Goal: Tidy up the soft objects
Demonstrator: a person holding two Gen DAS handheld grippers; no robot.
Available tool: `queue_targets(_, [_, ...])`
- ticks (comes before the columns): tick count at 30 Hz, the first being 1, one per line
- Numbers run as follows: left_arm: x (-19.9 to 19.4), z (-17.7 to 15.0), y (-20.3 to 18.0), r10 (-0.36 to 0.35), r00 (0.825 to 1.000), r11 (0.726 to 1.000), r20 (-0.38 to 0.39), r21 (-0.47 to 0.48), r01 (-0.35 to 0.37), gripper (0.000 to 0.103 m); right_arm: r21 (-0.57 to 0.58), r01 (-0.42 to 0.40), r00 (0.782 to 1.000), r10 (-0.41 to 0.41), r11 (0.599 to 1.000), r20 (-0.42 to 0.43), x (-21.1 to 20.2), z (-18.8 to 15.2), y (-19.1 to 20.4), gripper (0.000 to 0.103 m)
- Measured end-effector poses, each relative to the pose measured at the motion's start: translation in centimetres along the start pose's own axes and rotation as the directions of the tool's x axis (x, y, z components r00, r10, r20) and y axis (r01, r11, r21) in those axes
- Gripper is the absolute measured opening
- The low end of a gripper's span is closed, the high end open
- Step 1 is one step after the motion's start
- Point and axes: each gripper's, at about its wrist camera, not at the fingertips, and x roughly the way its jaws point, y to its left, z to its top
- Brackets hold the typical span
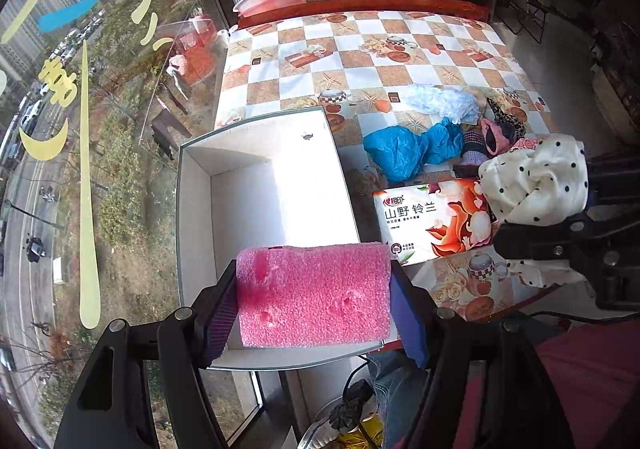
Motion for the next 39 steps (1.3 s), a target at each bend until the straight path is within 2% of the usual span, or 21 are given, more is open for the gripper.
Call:
queue_targets(4, [0.3,-0.5,1.1,0.003,1.0,0.999,-0.003,-0.034,-0.003,0.073,-0.007,-0.002,0.999,0.002,1.0,-0.051,1.3,0.4,0.6,0.029])
queue_targets(11, [0.7,-0.6,2.2,-0.007,1.0,0.997,-0.002,-0.076,0.007,0.073,-0.042,0.011,0.997,-0.014,0.999,-0.078,2.2,1.2,1.5,0.029])
queue_targets(39, [1.7,-0.3,3.4,-0.016,1.0,0.996,-0.005,-0.084,0.016,0.073,-0.029,0.028,0.995,-0.03,0.999,-0.094,3.1,1.7,2.1,0.029])
